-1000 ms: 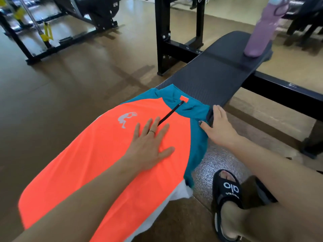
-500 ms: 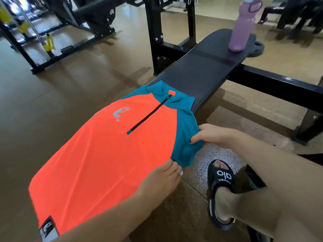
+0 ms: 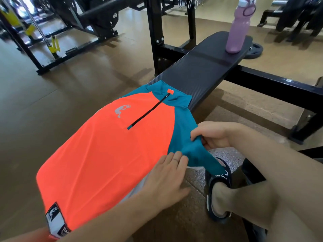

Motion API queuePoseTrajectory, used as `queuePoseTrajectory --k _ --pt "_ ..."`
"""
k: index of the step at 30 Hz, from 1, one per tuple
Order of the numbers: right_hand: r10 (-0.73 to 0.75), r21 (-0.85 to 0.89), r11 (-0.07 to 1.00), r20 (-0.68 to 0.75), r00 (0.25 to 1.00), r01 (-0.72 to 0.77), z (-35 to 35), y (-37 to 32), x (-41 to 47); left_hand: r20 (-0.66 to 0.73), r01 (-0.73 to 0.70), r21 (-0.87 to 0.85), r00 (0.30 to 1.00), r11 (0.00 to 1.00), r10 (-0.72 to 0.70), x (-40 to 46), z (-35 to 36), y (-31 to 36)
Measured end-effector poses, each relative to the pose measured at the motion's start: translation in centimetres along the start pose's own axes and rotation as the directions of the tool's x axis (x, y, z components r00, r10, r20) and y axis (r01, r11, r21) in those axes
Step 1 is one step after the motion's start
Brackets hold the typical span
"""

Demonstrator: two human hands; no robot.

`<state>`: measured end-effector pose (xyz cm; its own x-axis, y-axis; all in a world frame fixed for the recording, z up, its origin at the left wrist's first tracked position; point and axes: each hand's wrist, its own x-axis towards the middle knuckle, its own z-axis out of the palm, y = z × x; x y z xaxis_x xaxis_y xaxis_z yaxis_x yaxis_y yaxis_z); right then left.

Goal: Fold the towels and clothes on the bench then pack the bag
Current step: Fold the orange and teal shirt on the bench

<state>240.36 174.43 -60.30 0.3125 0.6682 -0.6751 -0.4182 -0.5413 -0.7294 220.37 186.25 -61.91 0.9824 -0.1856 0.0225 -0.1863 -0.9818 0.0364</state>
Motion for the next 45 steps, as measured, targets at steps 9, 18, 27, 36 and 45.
queuePoseTrajectory --k 9,18,27,36,45 --pt "-0.117 0.348 0.93 -0.024 0.993 0.118 1.8 -2.5 -0.3 0.06 0.424 -0.783 0.78 0.456 -0.623 2.5 -3.8 3.8" --pt "-0.096 0.479 0.872 -0.038 0.995 0.103 3.7 -3.5 1.6 0.221 0.437 -0.892 0.641 0.113 -0.735 3.0 -4.1 1.1" --pt "-0.072 0.53 0.834 -0.169 0.983 0.153 6.8 -4.7 1.8 0.225 0.373 -0.925 0.696 0.076 -0.681 2.4 -5.1 0.4" --pt "-0.126 0.151 0.968 -0.408 0.904 0.203 4.8 -5.8 3.7 0.44 0.462 -0.882 0.743 -0.09 -0.504 -0.5 -7.5 -7.5" --pt "-0.368 -0.39 0.896 -0.384 0.847 0.213 5.8 -7.2 5.7 0.455 0.51 -0.839 0.461 -0.192 -0.762 -2.9 -4.2 -15.7"
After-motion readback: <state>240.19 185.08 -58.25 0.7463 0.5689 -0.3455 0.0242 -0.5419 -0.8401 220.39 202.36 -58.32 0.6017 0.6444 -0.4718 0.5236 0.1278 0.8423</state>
